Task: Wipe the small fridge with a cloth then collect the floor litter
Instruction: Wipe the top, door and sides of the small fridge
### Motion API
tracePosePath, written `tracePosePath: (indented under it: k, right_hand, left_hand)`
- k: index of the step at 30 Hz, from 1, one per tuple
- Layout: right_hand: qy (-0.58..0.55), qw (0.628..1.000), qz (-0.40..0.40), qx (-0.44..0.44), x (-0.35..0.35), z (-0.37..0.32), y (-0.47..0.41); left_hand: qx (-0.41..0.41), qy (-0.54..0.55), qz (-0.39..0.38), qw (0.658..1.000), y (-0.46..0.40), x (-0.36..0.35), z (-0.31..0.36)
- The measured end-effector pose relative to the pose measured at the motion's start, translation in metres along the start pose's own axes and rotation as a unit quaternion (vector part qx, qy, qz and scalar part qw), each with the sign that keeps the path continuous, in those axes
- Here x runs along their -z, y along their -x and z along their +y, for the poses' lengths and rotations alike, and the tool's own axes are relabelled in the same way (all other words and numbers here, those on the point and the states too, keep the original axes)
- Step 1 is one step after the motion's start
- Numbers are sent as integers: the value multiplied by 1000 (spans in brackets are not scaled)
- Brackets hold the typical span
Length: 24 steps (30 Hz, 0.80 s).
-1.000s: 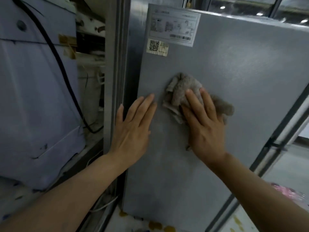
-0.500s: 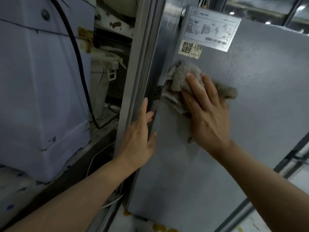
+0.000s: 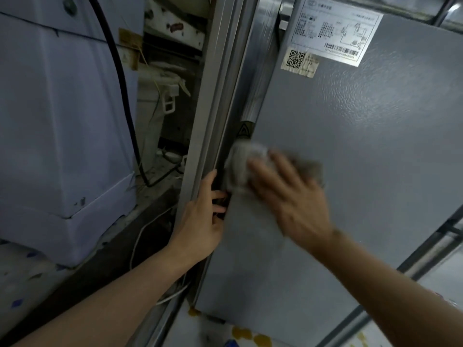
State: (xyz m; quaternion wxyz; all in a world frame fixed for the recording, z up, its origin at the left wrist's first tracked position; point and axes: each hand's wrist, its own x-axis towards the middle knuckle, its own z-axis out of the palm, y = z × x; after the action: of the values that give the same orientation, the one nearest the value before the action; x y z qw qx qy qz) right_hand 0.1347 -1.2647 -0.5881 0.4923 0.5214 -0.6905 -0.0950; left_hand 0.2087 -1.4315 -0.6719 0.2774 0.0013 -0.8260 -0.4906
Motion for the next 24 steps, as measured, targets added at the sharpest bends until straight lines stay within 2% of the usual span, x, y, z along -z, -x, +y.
tracePosePath:
  k: [2, 4, 7, 9, 13, 15, 18, 21, 24]
  right_hand:
    - [17, 996, 57, -67, 5, 13, -21]
    - [14, 991, 86, -97, -1, 13, -26]
    - [-39, 993, 83, -77, -24, -10, -1]
    - [-62, 997, 35, -24, -40, -34, 32]
    - [-42, 989, -119, 82, -53, -71, 87]
    - [-26, 984, -146, 103, -47, -70, 88]
    - [-23, 994, -89, 64, -29, -44, 73]
    - [-32, 999, 20, -28, -15, -8, 65]
    - [-42, 993, 68, -83, -21, 3, 78]
  left_hand:
    - [14, 12, 12, 1000, -1, -3, 1]
    - [28, 17, 33, 999, 0, -5, 0]
    - [50, 25, 49, 997, 4, -10, -6]
    - [78, 21, 43, 996, 8, -13, -12]
    - [139, -18, -15, 990, 19, -18, -22]
    - [145, -34, -45, 988, 24, -20, -20]
    - [106, -36, -42, 993, 29, -23, -10]
    - [62, -61, -1, 996, 28, -30, 0]
    - [28, -106, 46, 993, 28, -38, 5]
